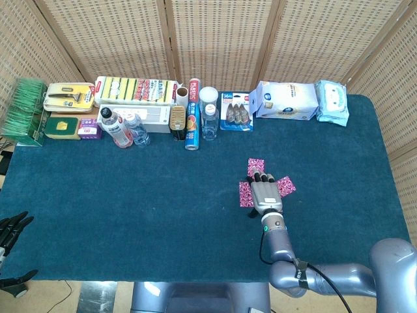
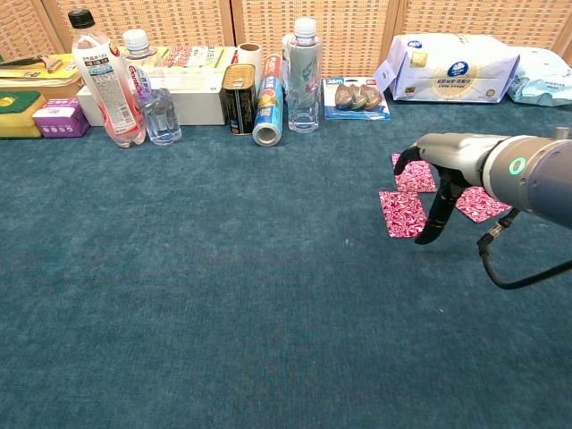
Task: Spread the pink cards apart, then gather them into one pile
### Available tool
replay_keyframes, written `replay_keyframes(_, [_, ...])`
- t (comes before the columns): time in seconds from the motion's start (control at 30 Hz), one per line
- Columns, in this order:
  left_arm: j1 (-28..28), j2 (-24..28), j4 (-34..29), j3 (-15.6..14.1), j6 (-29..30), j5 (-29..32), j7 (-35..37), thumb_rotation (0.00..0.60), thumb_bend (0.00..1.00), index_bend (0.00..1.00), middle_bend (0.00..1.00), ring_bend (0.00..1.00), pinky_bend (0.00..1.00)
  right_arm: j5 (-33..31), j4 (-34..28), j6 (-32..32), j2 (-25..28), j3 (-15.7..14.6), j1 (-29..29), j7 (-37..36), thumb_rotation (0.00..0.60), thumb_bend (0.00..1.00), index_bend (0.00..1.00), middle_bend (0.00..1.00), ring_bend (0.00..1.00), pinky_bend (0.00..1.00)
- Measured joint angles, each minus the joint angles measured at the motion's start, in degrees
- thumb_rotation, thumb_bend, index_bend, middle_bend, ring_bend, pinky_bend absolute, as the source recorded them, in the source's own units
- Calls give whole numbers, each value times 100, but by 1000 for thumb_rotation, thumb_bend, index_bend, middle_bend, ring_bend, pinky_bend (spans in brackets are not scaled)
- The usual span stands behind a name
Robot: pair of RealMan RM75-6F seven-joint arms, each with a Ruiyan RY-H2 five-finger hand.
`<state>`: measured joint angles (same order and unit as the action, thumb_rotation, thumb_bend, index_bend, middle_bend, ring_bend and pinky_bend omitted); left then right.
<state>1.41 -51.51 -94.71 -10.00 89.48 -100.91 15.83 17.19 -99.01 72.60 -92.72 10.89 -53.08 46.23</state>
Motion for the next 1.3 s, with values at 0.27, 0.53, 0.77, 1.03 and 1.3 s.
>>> replay_keyframes(0.27, [1, 18, 43, -3, 37, -13, 101, 600, 18, 0, 0, 0, 0, -211, 263, 39, -159, 77, -82, 350, 600, 15, 169, 0, 0, 42])
replay_keyframes(0.53, [-11, 8, 24, -14, -3, -27, 43, 600, 18, 0, 0, 0, 0, -309, 368, -82, -237, 113, -100, 540, 600, 15, 170, 0, 0, 47])
replay_keyframes(0.77, [-3, 1, 14, -14, 7, -25, 21, 600, 17, 0, 0, 0, 0, -300, 514, -134, -312, 125, -118, 626, 600, 15, 170, 0, 0, 52])
replay_keyframes(1.03, [-14, 0, 17, -2, -10, 1, 29, 600, 18, 0, 0, 0, 0, -315, 756, -273, -383, 105, -75, 665, 600, 15, 171, 0, 0, 51])
replay_keyframes(1.3, [-20, -7, -2, -6, -32, 0, -13, 600, 18, 0, 0, 0, 0, -228, 777, -335, -402, 130, -56, 667, 600, 15, 171, 0, 0, 54])
